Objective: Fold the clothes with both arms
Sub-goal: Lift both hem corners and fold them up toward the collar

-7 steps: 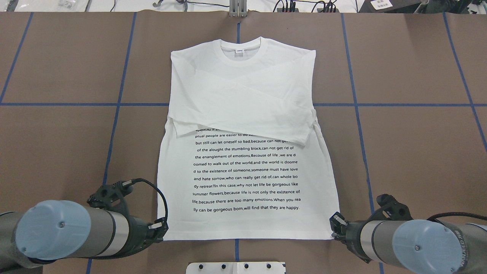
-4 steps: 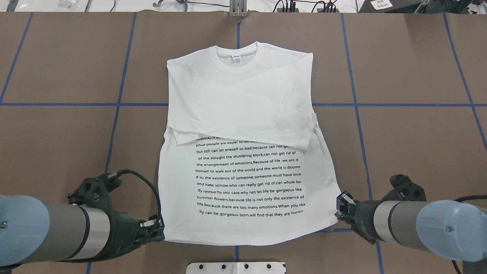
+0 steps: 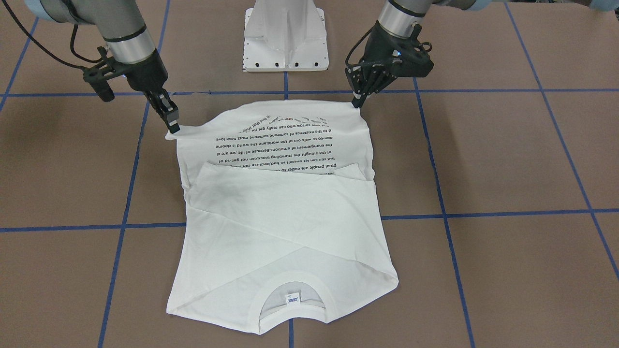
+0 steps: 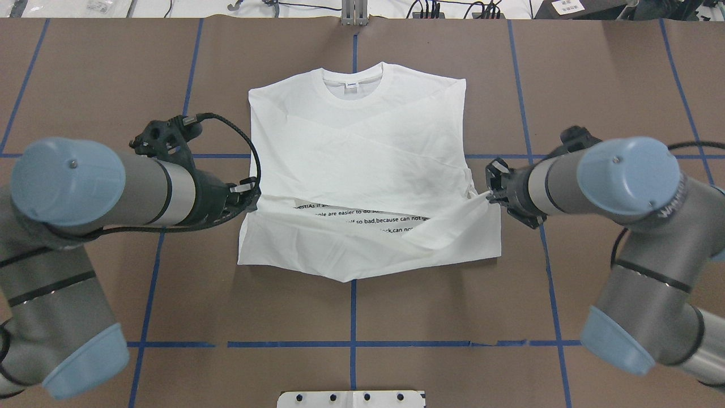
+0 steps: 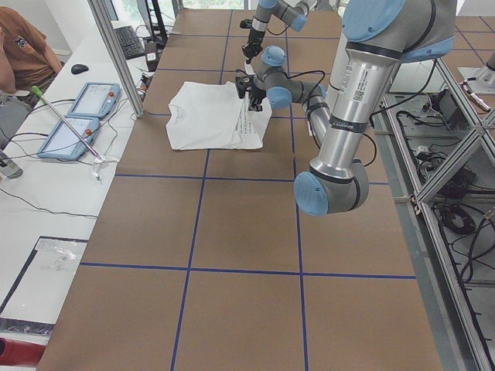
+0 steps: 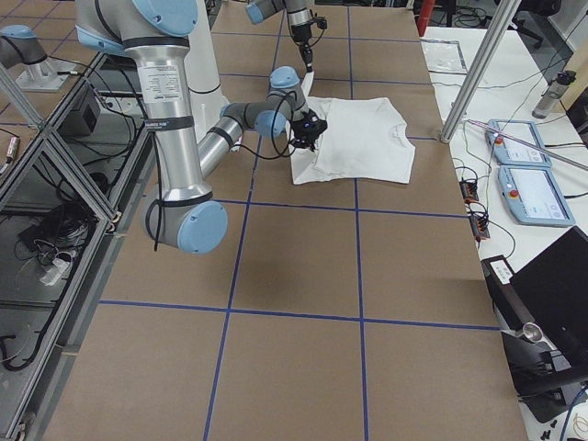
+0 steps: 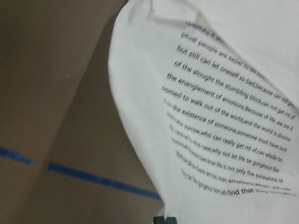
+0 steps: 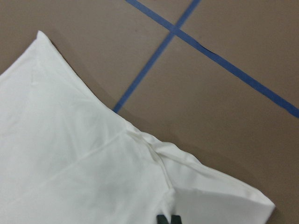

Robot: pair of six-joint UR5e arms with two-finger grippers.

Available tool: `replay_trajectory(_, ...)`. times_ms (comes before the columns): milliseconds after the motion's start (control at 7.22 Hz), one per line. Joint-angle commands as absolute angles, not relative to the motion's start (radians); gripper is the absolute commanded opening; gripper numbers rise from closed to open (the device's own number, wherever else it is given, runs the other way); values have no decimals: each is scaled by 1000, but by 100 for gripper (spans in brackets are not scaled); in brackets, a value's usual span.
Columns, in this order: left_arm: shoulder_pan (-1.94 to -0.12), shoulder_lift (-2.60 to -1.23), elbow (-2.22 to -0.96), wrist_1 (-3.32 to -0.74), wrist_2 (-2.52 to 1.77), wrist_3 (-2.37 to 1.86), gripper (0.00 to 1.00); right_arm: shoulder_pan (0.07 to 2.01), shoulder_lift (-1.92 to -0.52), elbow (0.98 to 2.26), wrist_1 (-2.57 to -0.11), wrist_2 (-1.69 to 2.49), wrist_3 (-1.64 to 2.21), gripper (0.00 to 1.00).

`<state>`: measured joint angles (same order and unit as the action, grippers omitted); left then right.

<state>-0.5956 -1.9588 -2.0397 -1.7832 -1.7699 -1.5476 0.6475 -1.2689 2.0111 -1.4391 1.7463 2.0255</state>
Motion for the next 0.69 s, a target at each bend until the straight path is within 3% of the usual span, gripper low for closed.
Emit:
replay_trajectory(0, -705, -2041, -1785, -1926, -1769, -1457, 0, 767, -1087, 1758, -1500, 1766, 1866, 0)
replay_trajectory(277, -764, -2123, -1520, -2150, -1769, -1456, 0, 811, -903, 1451, -1393, 1767, 1861, 0)
replay_trajectory(554, -793, -2173, -1399, -2227, -1766, -1454, 0, 828, -801, 1253, -1306, 1767, 1853, 0)
